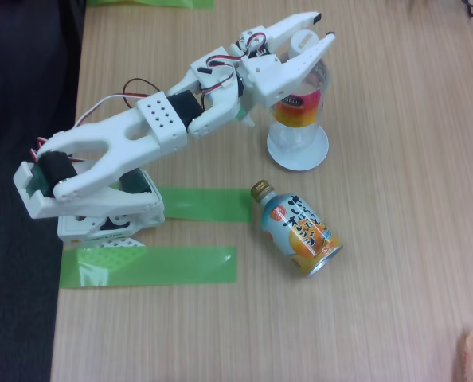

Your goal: Pick up the plastic bottle and stand it up on the white place

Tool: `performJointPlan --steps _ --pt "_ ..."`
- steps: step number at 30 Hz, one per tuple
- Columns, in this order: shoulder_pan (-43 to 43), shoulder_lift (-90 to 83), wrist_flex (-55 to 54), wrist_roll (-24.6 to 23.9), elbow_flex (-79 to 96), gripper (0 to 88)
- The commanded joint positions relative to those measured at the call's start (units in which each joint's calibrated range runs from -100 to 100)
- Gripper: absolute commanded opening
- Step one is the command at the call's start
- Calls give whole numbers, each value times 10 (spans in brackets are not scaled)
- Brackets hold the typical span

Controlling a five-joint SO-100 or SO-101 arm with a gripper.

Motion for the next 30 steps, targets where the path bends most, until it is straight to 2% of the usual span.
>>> performJointPlan --steps 1,11,30 --pt "1 -11 -10 1 -3 73" --pt "24 16 -10 1 -9 73" --pt "18 32 -10 1 -17 73"
